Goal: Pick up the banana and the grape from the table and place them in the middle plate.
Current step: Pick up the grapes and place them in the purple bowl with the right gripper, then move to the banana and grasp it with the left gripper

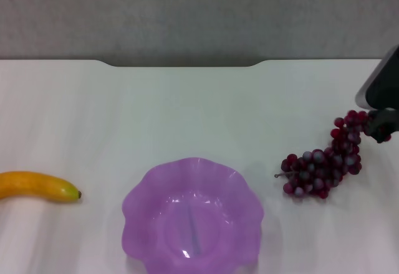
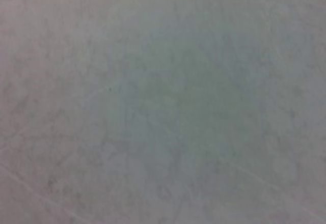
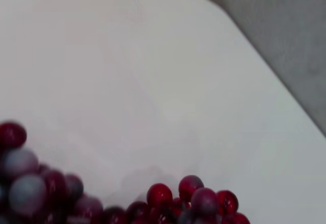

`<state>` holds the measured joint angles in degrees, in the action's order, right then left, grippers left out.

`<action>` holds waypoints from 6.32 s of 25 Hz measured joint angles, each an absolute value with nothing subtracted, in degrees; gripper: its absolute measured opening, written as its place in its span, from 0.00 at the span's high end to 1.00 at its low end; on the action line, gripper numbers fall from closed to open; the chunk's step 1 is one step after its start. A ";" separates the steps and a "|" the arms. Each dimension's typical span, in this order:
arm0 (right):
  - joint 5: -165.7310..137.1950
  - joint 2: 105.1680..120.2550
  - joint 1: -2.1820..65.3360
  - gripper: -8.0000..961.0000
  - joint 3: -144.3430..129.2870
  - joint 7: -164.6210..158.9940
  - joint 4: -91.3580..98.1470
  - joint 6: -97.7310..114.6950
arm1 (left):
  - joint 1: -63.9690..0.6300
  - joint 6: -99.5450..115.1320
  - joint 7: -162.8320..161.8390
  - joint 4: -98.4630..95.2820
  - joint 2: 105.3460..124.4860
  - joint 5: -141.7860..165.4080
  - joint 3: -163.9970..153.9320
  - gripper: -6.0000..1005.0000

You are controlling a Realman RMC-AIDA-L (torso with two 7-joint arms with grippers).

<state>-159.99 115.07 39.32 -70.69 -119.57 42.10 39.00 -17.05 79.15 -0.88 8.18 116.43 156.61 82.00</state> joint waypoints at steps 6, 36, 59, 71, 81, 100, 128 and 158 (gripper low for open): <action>-155.71 115.13 39.36 0.83 -72.12 -119.46 43.07 38.02 | -17.14 79.09 -0.88 8.18 116.45 156.72 82.00 0.12; -120.99 115.21 30.10 0.87 -76.53 -109.97 62.15 37.28 | -17.14 78.98 -0.99 7.97 116.43 156.71 82.00 0.12; -118.02 115.33 20.59 0.91 -89.45 -111.95 92.81 42.88 | -16.83 78.33 -0.78 7.76 116.27 156.58 82.17 0.12; -119.74 115.22 20.24 0.91 -102.68 -111.98 97.03 45.54 | -16.87 78.39 -0.76 8.07 116.36 156.58 82.04 0.12; -120.32 115.04 19.87 0.92 -108.21 -111.72 94.81 46.27 | -16.95 78.50 -0.77 8.09 116.41 156.49 82.00 0.12; -120.31 115.13 15.76 0.90 -108.29 -112.02 92.61 50.27 | -16.70 78.76 -0.70 8.00 116.34 156.36 82.23 0.12; -119.54 115.23 10.55 0.46 -92.29 -117.71 103.14 48.42 | -16.50 78.84 -0.70 8.00 116.37 156.66 82.10 0.12; -19.99 115.26 -1.46 0.98 -86.05 -34.78 72.47 48.15 | -17.06 80.70 -7.50 8.17 115.21 157.05 71.23 0.12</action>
